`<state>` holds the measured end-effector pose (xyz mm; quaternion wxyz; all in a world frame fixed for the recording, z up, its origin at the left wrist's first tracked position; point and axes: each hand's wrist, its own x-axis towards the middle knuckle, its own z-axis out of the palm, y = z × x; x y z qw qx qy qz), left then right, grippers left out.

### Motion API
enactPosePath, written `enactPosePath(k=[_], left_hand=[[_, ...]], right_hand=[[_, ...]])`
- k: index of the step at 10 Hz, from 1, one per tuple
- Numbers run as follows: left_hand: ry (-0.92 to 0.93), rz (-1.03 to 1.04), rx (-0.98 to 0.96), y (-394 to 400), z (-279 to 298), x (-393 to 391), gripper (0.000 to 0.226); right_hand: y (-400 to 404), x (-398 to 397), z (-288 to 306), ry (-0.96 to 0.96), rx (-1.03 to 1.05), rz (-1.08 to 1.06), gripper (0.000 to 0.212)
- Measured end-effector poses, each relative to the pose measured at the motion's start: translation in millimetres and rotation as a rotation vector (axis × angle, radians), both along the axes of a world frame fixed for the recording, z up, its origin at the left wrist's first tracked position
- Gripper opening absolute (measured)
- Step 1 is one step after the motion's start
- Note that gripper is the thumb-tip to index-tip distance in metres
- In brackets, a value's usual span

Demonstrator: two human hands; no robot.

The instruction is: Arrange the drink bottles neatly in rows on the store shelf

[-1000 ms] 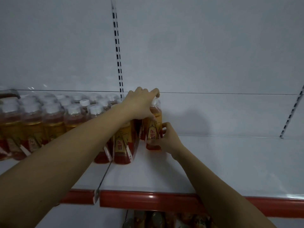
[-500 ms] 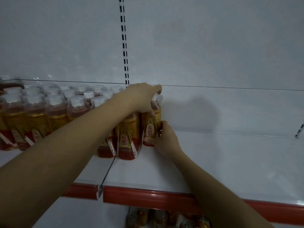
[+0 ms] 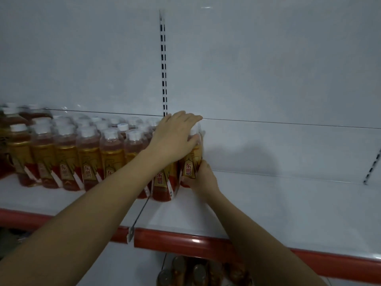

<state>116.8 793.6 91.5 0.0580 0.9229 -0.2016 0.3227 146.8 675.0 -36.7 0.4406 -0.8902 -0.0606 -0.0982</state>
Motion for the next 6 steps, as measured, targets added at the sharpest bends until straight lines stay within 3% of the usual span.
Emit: enactPosePath(k=[2, 5, 6], left_hand=[[0.115, 0.001, -0.112, 37, -19, -46, 0.060], [0.197, 0.032, -0.106, 98, -34, -88, 0.061], [0.237, 0.047, -0.087, 109, -42, -97, 0.061]], right_hand=[[-1, 30, -27, 0.111, -0.096, -0.036, 0.072], [34, -90, 46, -0.126, -0.143, -0.296, 0.027], [45, -115, 67, -0.206, -0.083, -0.279, 0.024]])
